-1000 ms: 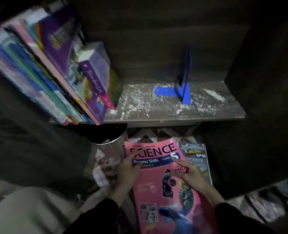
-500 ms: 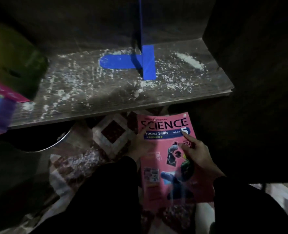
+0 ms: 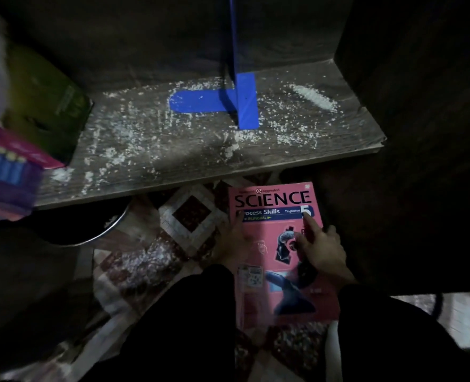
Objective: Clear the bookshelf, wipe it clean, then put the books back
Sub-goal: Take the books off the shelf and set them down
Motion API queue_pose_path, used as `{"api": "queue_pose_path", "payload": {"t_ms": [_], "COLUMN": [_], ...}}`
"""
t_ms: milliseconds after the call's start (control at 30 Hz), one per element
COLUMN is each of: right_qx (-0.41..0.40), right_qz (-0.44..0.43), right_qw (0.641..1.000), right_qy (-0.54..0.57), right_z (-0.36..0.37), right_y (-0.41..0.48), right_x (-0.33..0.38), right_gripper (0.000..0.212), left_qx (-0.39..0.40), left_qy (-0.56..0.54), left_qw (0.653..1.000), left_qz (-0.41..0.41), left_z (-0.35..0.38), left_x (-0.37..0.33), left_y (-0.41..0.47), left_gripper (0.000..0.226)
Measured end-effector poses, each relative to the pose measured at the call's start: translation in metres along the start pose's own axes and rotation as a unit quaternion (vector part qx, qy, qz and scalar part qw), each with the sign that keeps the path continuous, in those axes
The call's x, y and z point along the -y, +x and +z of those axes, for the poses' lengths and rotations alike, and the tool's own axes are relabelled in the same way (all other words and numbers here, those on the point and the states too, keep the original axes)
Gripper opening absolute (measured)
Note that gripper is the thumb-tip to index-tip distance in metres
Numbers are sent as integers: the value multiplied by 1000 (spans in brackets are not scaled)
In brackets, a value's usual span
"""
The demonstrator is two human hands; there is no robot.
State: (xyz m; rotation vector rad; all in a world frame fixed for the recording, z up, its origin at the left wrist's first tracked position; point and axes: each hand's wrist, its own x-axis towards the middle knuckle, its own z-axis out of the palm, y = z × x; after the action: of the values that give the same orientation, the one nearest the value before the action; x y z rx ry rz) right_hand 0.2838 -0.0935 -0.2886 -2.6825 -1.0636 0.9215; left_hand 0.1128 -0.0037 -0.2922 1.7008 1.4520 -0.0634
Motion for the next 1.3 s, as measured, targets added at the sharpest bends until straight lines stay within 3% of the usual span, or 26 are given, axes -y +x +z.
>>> {"api": "queue_pose_path", "payload": {"t_ms": [100, 167, 233, 300, 400, 500, 600, 700, 833, 933, 1000, 1167, 1300], "right_qx": [-45, -66, -33, 14, 28, 23, 16, 20, -2, -18, -3, -5, -9], "right_qz": [10, -15, -67, -159, -294, -355, -418, -423, -404, -399, -390, -373, -399], "right_qw": [998, 998, 996, 976, 918, 876, 833, 820, 821, 826, 830, 838, 841], "right_qy": [-44, -12, 57, 148, 263, 327, 363, 385, 404, 398, 398, 398, 365], "right_z": [-5, -10, -15, -19, -25, -40, -53, -56, -54, -50, -47, -49, -57], "right_y": [-16, -33, -53, -80, -113, -152, -187, -205, -213, -207, -197, -179, -174], "right_x": [20, 40, 70, 109, 177, 251, 311, 348, 363, 358, 352, 341, 340], "right_gripper": [62, 45, 27, 20, 27, 29, 31, 36, 40, 39, 38, 43, 64], "left_qx": [34, 26, 11, -39, -169, -349, -505, -598, -510, -440, -410, -434, -440], "left_qy": [-25, -65, -101, -113, -112, -109, -62, -2, 125, 193, 183, 196, 218], "left_qw": [999, 997, 994, 990, 974, 920, 842, 778, 824, 874, 893, 879, 869], "left_qz": [26, 32, 42, 72, 96, 139, 180, 195, 213, 76, 31, 28, 58], "left_z": [-17, -33, -55, -87, -146, -211, -270, -313, -335, -349, -355, -350, -328], "left_x": [-7, -9, -13, -19, -18, -4, 12, 16, -10, -29, -34, -33, -29], "left_y": [-23, -42, -65, -95, -138, -179, -210, -226, -216, -196, -186, -179, -179], "left_gripper": [51, 48, 44, 35, 17, 20, 30, 33, 51, 74, 83, 72, 71]}}
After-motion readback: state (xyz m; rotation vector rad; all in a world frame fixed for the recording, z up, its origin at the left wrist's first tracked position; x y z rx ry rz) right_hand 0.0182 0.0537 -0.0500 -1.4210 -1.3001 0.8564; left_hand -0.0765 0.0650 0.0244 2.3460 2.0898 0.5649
